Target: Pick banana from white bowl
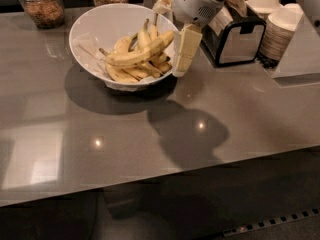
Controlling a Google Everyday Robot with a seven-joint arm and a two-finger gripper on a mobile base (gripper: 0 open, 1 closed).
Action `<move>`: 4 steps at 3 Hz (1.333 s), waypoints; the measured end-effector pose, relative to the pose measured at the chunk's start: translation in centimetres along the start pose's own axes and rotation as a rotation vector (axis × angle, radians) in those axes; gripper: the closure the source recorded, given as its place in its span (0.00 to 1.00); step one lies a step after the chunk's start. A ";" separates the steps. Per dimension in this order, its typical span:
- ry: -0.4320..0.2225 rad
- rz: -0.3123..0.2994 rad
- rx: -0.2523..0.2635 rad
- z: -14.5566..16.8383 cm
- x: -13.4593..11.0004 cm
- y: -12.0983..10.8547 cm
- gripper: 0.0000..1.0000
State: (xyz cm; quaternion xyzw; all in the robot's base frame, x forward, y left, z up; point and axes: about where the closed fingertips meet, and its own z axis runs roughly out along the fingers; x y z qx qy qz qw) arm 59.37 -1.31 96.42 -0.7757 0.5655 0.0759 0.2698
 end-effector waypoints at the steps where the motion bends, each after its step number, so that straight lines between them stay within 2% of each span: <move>1: -0.030 -0.047 -0.036 2.7 -0.9 -1.7 0.00; 3: -0.031 -0.101 -0.113 7.4 -1.4 -3.1 0.00; 4: -0.010 -0.112 -0.152 9.4 -1.2 -3.1 0.11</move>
Offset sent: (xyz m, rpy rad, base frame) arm 0.0429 0.0617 -0.0390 -0.0141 0.0404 0.1759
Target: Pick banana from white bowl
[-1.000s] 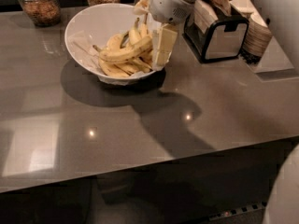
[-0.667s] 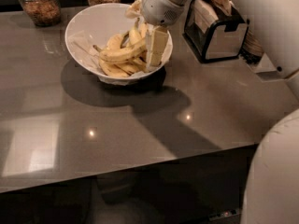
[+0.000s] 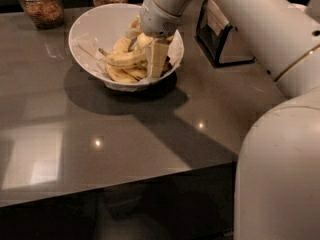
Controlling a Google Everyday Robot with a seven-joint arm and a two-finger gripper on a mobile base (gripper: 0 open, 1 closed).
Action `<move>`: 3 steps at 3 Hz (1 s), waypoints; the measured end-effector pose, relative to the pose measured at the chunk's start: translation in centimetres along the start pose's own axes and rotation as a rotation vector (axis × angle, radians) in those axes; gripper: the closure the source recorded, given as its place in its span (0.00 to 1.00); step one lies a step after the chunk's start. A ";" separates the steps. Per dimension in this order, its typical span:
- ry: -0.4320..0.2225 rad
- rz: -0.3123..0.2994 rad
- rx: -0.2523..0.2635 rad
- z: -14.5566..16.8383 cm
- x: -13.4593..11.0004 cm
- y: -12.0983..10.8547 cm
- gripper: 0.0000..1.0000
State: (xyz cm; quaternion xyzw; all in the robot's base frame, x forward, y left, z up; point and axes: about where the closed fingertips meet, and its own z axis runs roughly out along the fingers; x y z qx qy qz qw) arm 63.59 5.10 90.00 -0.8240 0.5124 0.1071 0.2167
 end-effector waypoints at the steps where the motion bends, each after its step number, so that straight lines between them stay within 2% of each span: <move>1: 0.022 0.000 -0.021 0.7 0.1 -0.1 0.29; 2: 0.057 0.007 -0.028 0.2 0.1 -0.1 0.53; 3: 0.058 0.007 -0.028 0.1 0.0 0.1 0.76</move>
Offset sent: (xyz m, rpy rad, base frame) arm -0.0021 -0.0080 0.0095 -0.1195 0.0064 -0.0249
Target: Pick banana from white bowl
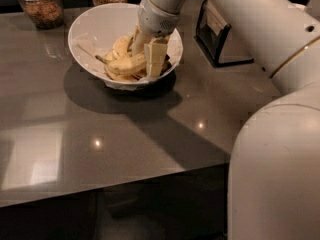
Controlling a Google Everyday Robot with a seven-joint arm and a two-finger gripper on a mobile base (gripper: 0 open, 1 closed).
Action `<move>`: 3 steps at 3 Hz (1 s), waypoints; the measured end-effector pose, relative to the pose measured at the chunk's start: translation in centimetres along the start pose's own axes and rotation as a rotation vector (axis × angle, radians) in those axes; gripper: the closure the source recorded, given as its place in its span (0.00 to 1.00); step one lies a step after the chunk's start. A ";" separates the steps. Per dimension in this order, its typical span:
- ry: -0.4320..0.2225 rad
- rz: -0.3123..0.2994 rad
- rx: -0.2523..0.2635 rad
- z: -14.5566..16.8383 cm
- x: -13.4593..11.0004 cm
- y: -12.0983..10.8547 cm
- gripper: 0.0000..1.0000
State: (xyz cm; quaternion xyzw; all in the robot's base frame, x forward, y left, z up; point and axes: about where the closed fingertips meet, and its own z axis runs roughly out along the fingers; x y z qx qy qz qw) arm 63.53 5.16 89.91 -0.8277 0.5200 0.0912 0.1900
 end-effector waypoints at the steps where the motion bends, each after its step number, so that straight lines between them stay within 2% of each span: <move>1: 0.035 0.008 0.002 -1.4 0.4 0.4 0.98; 3: 0.050 0.009 0.016 -3.3 0.8 1.5 1.00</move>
Offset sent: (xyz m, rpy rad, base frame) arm -0.0172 -0.0353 0.0264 -0.0696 -0.0081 -0.0241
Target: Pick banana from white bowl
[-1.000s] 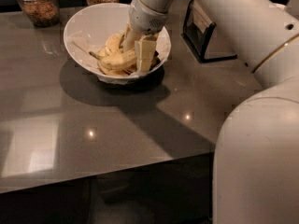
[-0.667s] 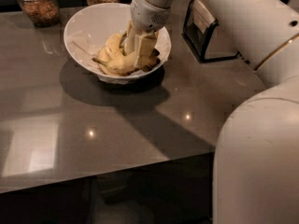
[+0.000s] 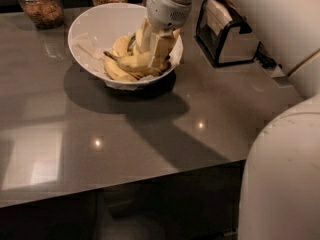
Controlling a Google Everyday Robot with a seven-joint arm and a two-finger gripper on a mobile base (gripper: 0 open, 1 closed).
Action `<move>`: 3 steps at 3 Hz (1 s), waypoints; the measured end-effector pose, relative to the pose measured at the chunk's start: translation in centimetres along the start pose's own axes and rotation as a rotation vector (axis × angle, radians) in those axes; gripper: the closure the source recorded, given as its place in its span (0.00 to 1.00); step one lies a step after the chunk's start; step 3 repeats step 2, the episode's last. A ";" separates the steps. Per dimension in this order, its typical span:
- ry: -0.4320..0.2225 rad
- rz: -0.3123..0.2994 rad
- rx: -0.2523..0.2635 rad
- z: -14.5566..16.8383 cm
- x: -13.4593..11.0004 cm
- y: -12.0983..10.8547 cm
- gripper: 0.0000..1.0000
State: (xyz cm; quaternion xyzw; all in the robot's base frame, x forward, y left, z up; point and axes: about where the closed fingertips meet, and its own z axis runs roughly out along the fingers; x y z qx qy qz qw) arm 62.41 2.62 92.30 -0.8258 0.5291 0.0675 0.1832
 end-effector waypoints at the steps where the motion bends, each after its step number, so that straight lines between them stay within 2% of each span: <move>1: 0.004 0.017 0.024 -2.3 0.4 1.2 1.00; 2: 0.000 0.031 0.035 -5.2 0.8 3.0 1.00; 3: 0.000 0.031 0.035 -5.2 0.8 3.0 1.00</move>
Offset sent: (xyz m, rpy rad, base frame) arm -0.0595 -0.0715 0.0649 0.0054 0.0077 -0.0522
